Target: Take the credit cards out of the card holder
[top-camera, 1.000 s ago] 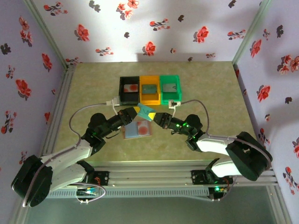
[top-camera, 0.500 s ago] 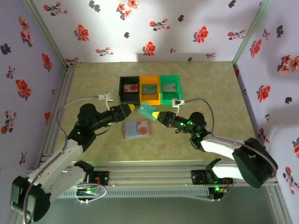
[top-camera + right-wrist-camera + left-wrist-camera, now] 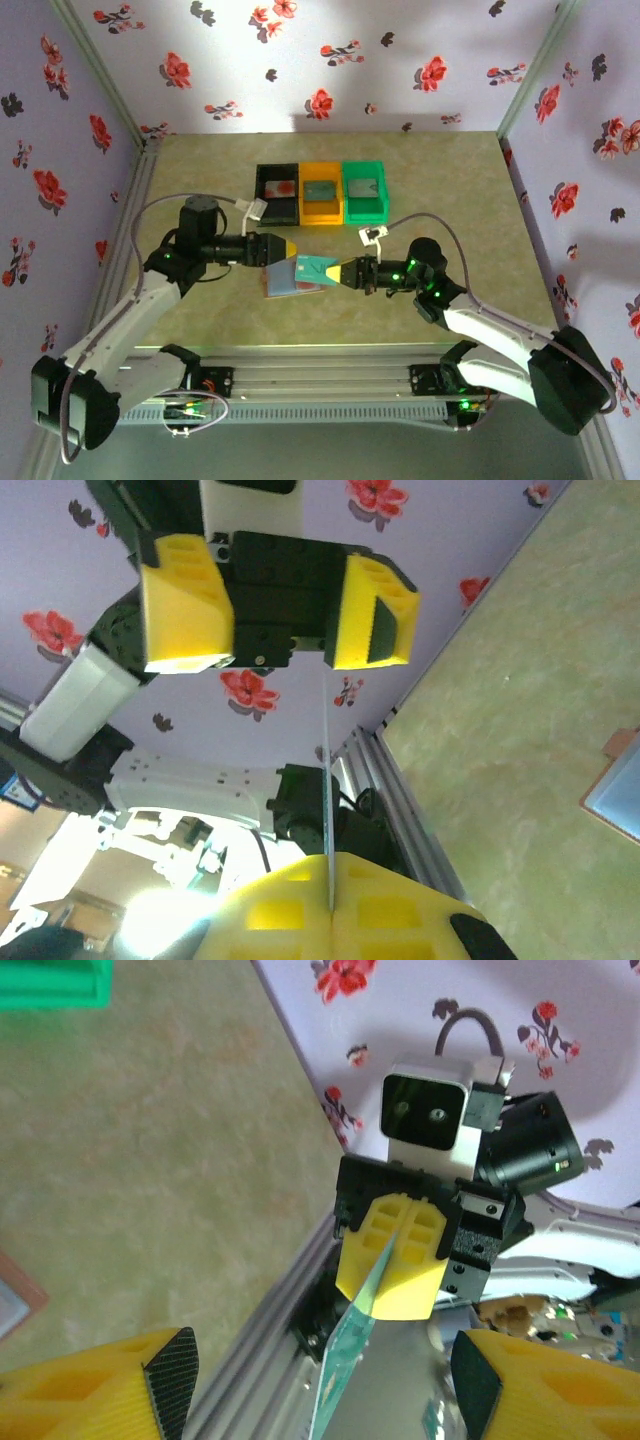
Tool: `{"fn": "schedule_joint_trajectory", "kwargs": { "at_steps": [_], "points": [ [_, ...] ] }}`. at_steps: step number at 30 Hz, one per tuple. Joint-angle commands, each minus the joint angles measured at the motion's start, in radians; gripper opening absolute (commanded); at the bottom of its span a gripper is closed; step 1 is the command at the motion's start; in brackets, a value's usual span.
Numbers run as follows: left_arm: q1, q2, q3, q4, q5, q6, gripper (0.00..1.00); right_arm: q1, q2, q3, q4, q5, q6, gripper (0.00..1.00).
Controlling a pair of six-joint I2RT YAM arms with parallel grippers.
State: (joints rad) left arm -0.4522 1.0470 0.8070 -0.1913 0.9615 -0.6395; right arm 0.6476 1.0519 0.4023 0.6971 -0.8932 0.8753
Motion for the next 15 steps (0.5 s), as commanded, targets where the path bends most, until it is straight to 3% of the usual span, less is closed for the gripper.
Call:
{"fn": "schedule_joint_trajectory", "kwargs": {
  "at_steps": [1,7,15],
  "points": [
    [-0.017,0.014,0.029,-0.016,0.113,0.051,0.69,-0.002,0.0,0.028,-0.005,-0.065,-0.03,0.0],
    [-0.075,0.038,0.021,0.021,0.168,0.049,0.62,0.005,0.041,0.037,0.062,-0.091,0.005,0.0],
    [-0.089,0.028,-0.02,0.015,0.201,0.068,0.56,0.013,0.043,0.037,0.091,-0.1,0.013,0.0]
  ]
}}
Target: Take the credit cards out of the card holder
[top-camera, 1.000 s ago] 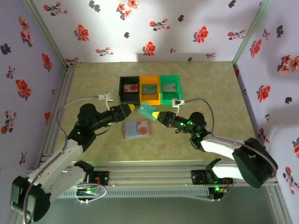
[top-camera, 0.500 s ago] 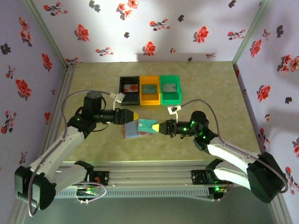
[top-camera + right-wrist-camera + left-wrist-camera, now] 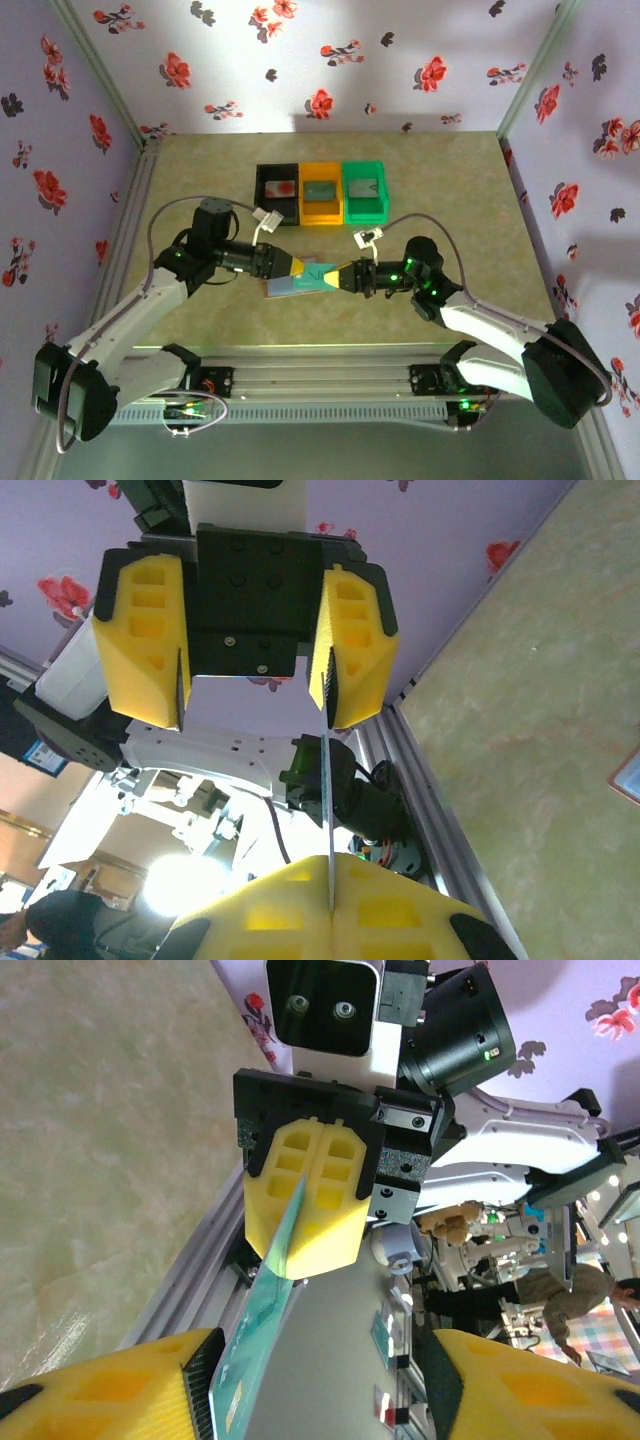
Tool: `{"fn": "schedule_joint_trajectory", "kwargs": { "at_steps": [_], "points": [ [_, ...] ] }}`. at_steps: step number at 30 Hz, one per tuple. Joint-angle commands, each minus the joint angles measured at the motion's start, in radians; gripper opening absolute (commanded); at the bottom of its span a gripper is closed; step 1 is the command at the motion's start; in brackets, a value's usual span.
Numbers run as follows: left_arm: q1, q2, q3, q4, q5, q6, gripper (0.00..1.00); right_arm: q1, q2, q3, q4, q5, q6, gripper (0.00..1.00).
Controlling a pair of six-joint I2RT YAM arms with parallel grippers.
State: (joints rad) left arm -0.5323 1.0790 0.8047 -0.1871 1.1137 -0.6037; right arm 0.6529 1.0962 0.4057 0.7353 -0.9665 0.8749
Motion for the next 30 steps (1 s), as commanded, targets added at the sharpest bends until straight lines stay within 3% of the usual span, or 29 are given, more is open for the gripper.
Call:
{"fn": "schedule_joint_trajectory", "kwargs": {
  "at_steps": [1,19,27,30],
  "points": [
    [-0.009,-0.006,-0.019,0.007,0.05,0.036,0.55,0.007,-0.002,0.033,0.053,-0.028,0.015,0.0],
    [-0.028,0.001,-0.032,0.028,0.077,0.043,0.27,0.048,0.016,0.047,0.087,-0.049,0.027,0.0],
    [-0.028,-0.002,-0.032,0.014,0.076,0.056,0.02,0.051,0.01,0.052,0.059,-0.041,0.012,0.0],
    [-0.028,-0.004,-0.03,0.011,0.076,0.063,0.0,0.05,-0.001,0.059,0.013,-0.024,-0.012,0.0]
  ]
}}
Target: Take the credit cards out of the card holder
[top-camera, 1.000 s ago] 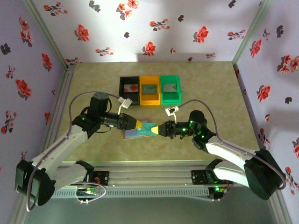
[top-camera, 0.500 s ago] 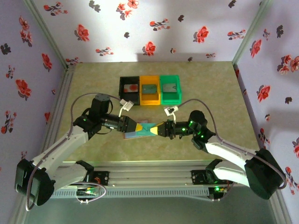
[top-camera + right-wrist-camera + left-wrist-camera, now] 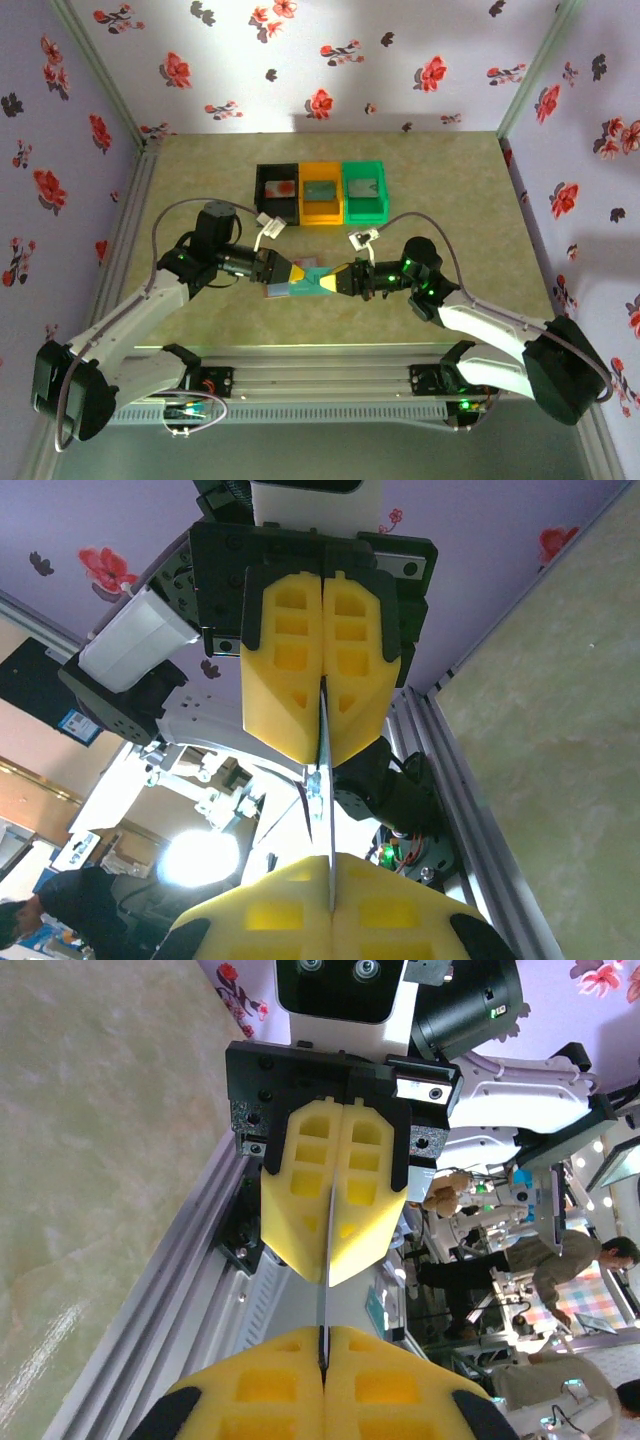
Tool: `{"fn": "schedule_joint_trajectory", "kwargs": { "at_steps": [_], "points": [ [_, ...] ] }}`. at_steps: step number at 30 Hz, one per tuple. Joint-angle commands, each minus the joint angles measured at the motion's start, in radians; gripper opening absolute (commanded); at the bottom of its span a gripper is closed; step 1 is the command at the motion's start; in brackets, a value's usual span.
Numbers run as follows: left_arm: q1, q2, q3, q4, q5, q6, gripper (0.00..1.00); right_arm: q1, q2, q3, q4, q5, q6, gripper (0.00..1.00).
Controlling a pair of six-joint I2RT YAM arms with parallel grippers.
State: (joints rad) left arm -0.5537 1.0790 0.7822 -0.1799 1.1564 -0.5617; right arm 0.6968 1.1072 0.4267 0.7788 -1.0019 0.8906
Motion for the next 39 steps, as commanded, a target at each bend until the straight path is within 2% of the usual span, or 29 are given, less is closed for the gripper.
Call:
{"fn": "schedule_joint_trajectory", "kwargs": {
  "at_steps": [1,3,6,8,14,18,24,27,29,35,39],
  "points": [
    [-0.006,-0.004,-0.005,-0.001,0.03,0.025,0.0,0.006,-0.018,0.039,-0.044,0.018,-0.035,0.0],
    [-0.006,-0.004,0.0,-0.014,0.02,0.036,0.0,0.0,-0.034,0.045,-0.094,0.035,-0.06,0.03],
    [-0.005,0.0,0.02,-0.069,-0.021,0.076,0.0,-0.009,-0.069,0.046,-0.16,0.066,-0.091,0.3],
    [-0.003,0.008,0.031,-0.089,-0.041,0.088,0.0,-0.017,-0.094,0.05,-0.217,0.09,-0.121,0.42],
    [0.019,0.031,0.061,-0.101,-0.117,0.086,0.0,-0.062,-0.184,0.061,-0.378,0.179,-0.181,0.65],
    [0.041,0.061,0.105,-0.105,-0.204,0.071,0.0,-0.1,-0.274,0.098,-0.598,0.337,-0.262,0.77],
    [0.076,0.177,0.21,-0.129,-0.357,0.067,0.0,-0.117,-0.412,0.181,-0.879,0.564,-0.361,0.85],
    [0.08,0.266,0.29,-0.139,-0.412,0.07,0.0,-0.117,-0.48,0.21,-0.971,0.678,-0.385,0.99],
    [0.081,0.328,0.353,-0.15,-0.431,0.078,0.0,-0.117,-0.517,0.241,-1.043,0.736,-0.399,0.99],
    [0.098,0.534,0.551,-0.206,-0.504,0.093,0.0,-0.117,-0.6,0.351,-1.338,1.047,-0.476,0.99],
    [0.103,0.673,0.674,-0.231,-0.558,0.081,0.0,-0.117,-0.684,0.327,-1.405,1.181,-0.504,0.99]
  ]
}}
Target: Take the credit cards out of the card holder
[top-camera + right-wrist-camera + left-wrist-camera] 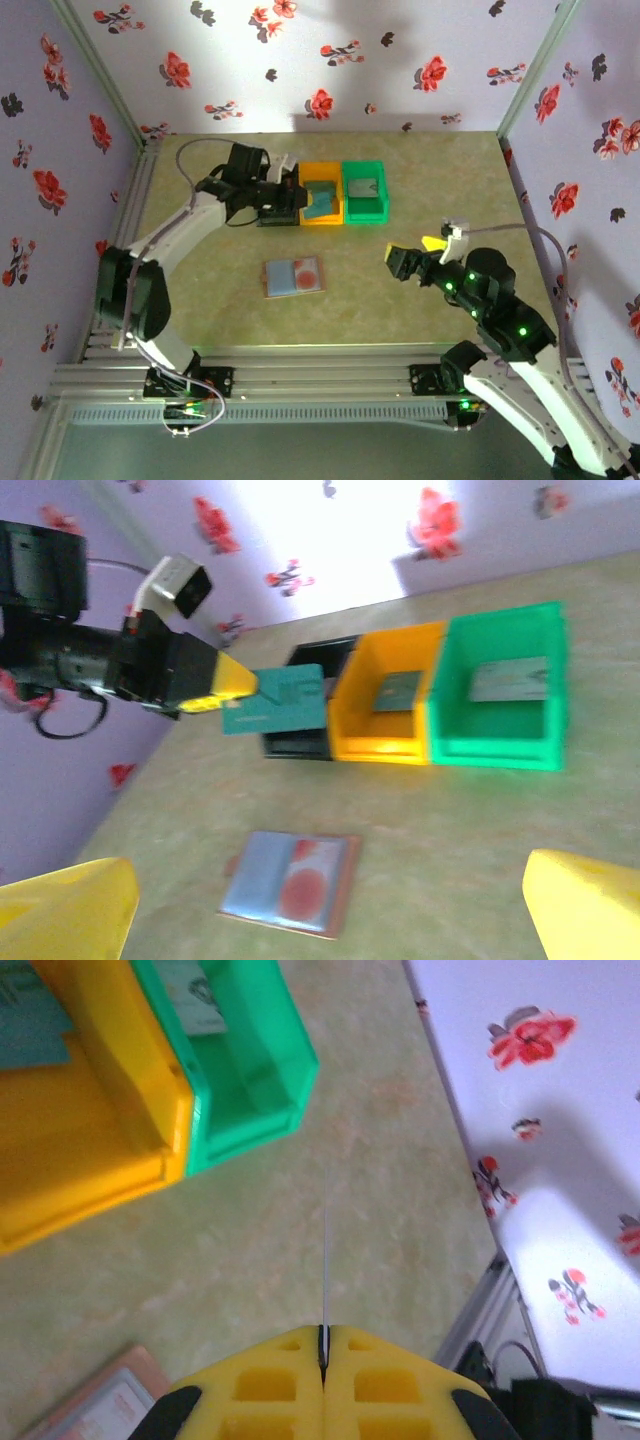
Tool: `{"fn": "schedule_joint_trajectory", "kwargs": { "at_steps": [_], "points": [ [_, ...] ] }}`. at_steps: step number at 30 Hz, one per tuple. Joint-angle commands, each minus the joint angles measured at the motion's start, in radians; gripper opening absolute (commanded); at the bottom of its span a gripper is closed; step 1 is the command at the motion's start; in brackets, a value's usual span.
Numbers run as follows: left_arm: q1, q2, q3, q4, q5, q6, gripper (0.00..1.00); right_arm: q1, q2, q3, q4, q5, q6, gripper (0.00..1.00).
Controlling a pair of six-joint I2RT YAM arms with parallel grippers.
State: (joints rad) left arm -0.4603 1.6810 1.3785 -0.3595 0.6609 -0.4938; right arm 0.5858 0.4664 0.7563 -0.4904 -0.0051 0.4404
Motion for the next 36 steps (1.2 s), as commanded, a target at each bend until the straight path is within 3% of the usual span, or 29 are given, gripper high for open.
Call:
{"fn": "schedule_joint_trajectory", "kwargs": {
  "at_steps": [1,8,21,36],
  "points": [
    [0.01,0.098,0.104,-0.056,-0.071,0.009,0.0,-0.006,-0.06,-0.009,-0.144,0.201,-0.054,0.99],
    [0.02,0.313,0.297,-0.097,-0.1,-0.003,0.0,-0.006,-0.167,-0.057,-0.151,0.302,-0.04,0.99],
    [0.038,0.59,0.614,-0.188,-0.152,-0.03,0.0,-0.006,-0.184,-0.066,-0.158,0.304,-0.031,0.99],
    [0.047,0.735,0.789,-0.257,-0.168,-0.057,0.0,-0.006,-0.184,-0.068,-0.156,0.292,-0.033,0.99]
  ]
}}
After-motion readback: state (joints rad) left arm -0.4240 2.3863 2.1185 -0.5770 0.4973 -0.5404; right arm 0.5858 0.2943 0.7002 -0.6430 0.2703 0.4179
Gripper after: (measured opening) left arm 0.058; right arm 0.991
